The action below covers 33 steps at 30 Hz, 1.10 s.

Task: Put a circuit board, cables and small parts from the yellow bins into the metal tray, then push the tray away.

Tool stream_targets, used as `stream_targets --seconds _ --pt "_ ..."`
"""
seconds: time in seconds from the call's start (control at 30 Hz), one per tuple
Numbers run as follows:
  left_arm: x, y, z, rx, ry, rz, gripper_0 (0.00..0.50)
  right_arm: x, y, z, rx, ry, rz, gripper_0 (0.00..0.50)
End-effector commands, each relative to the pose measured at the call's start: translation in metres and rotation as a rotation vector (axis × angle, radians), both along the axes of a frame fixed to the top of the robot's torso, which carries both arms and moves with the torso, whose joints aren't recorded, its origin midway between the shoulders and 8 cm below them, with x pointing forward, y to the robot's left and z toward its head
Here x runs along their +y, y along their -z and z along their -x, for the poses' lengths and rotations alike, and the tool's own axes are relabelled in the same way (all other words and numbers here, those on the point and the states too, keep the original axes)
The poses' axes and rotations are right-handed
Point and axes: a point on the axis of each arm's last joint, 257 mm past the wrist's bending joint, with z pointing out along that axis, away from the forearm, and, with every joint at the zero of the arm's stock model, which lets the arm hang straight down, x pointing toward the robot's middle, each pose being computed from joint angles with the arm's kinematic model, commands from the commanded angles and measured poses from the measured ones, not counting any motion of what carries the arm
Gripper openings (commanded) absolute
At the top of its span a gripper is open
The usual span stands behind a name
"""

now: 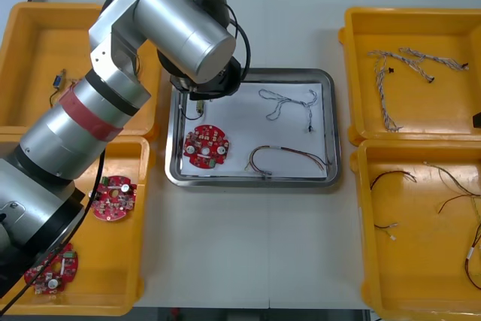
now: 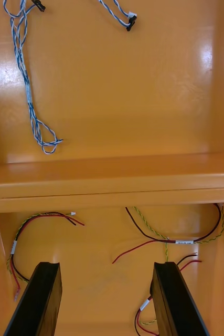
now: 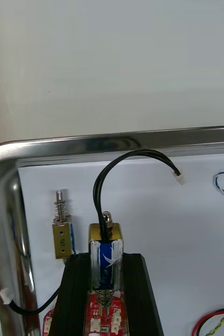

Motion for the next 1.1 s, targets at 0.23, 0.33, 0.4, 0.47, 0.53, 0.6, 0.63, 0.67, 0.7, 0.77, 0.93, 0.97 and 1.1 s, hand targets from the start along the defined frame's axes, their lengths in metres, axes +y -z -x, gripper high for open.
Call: stream_targets --seconds 0.23,0.33,0.4,0.47,0.53,0.6,0.63,0.67,0.7,0.77,0.93,0.97,1.1 --pt "-0.039 0.004 0.005 0.005 -0.006 0.026 0.000 -0.016 -0.020 0.003 -0.038 0.041 0.026 0.500" --pt "-0.037 0.011 0.005 0.019 -0.009 0.017 0.000 -0.016 -0.020 0.003 -0.038 0.041 0.026 0.500" --pt "-0.037 0.015 0.003 0.022 -0.012 0.020 0.000 -0.016 -0.020 0.003 -0.038 0.041 0.026 0.500" --pt "-0.037 0.018 0.001 0.024 -0.011 0.024 0.000 -0.016 -0.020 0.003 -0.038 0.041 0.026 0.500" --pt "-0.039 0.021 -0.003 0.022 -0.008 0.030 0.000 -0.016 -0.020 0.003 -0.038 0.041 0.026 0.500" --pt "-0.039 0.022 -0.005 0.021 -0.011 0.033 0.000 -0.016 -0.020 0.003 -0.038 0.041 0.026 0.500" --pt "-0.038 0.023 -0.006 0.021 -0.011 0.029 0.000 -0.016 -0.020 0.003 -0.038 0.041 0.026 0.500" --pt "-0.038 0.023 -0.006 0.021 -0.012 0.027 0.000 -0.016 -0.020 0.003 -0.038 0.041 0.026 0.500" --pt "-0.037 0.022 -0.007 0.018 -0.011 0.024 0.000 -0.016 -0.020 0.003 -0.038 0.041 0.026 0.500" --pt "-0.036 0.023 -0.006 0.021 -0.013 0.021 0.000 -0.016 -0.020 0.003 -0.038 0.041 0.026 0.500" --pt "-0.032 0.028 -0.007 0.031 -0.022 0.015 0.000 -0.016 -0.020 0.003 -0.038 0.041 0.026 0.500" --pt "-0.031 0.029 -0.007 0.033 -0.022 0.013 0.000 -0.016 -0.020 0.003 -0.038 0.041 0.026 0.500" --pt "-0.031 0.028 -0.007 0.032 -0.021 0.012 0.000 -0.016 -0.020 0.003 -0.038 0.041 0.026 0.500"
